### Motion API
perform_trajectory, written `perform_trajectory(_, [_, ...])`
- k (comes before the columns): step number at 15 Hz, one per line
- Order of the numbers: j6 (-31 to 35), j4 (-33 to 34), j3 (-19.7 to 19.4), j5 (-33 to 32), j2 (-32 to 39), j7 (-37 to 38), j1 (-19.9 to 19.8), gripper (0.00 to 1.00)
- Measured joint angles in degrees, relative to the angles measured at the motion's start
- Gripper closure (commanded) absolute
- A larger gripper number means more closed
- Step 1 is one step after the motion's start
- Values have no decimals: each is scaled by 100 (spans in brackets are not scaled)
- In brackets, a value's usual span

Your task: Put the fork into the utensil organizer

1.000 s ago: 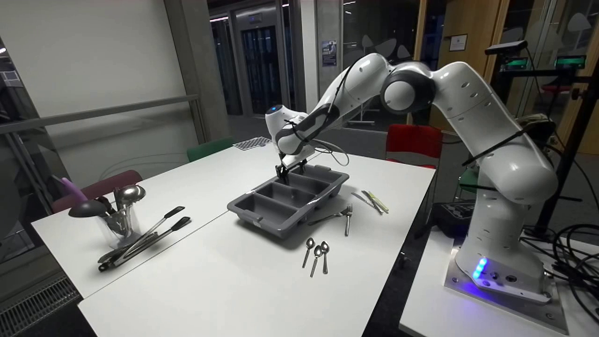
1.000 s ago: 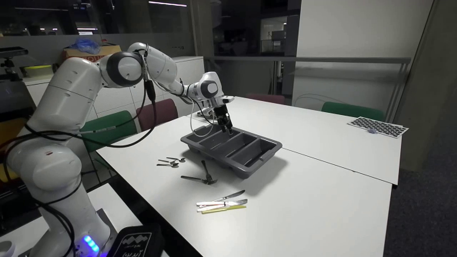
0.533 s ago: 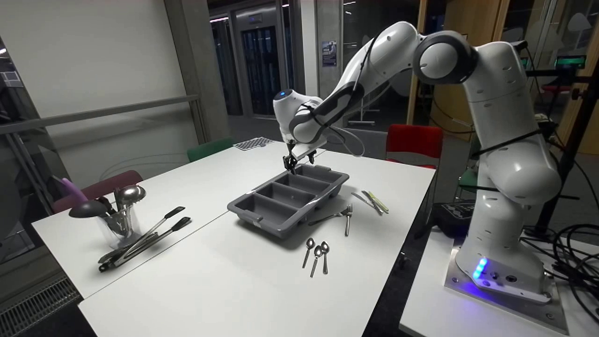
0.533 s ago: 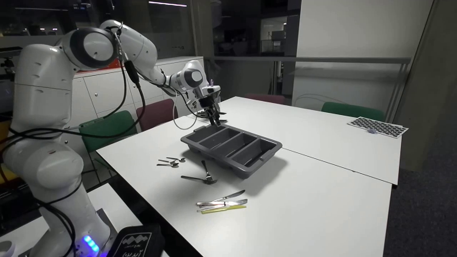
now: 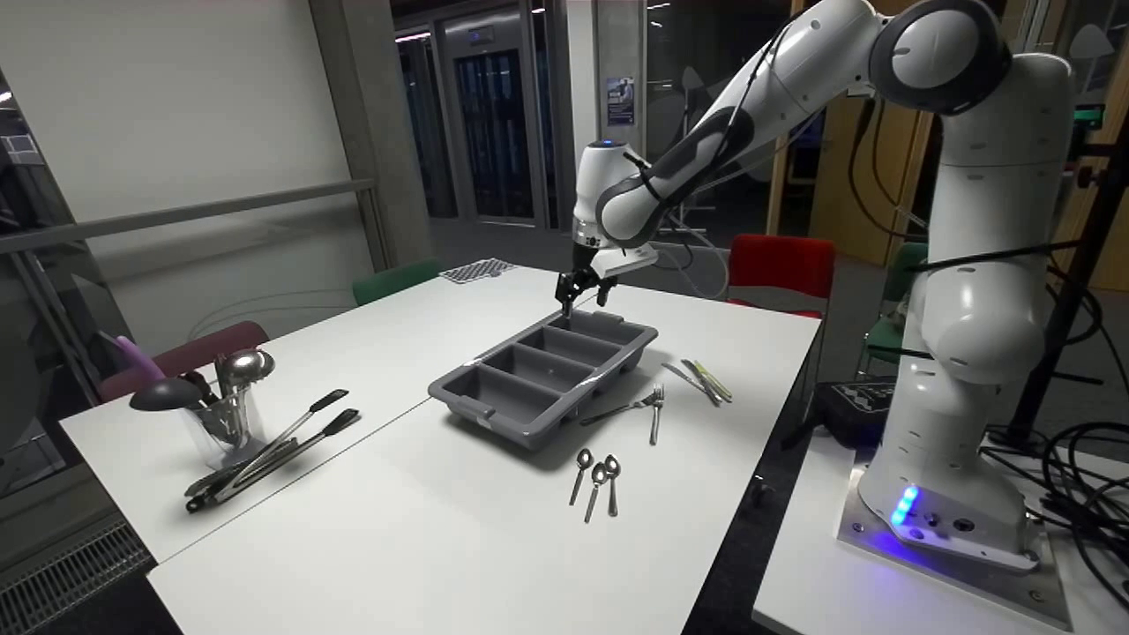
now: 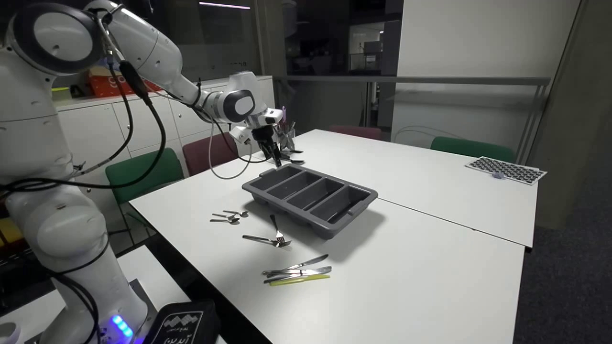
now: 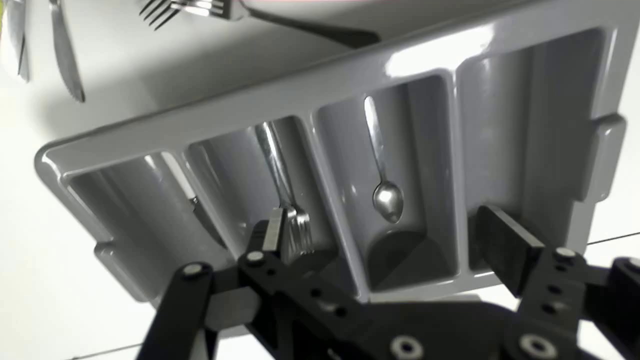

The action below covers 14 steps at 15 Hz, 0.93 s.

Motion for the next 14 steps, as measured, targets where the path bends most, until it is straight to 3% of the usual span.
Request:
perform_trajectory(3, [-182,-410,145,1473,-273,-1346,-191,0])
perform_trajectory(6, [-986,-394,164,2590,-294,-2485,-314,0])
perform_trajectory(8, [-1303,-360,154,2797,-284,-2740,-405,0])
perform_trajectory(14, [-1318,-359,169,2822,-283,-2763,-436,0])
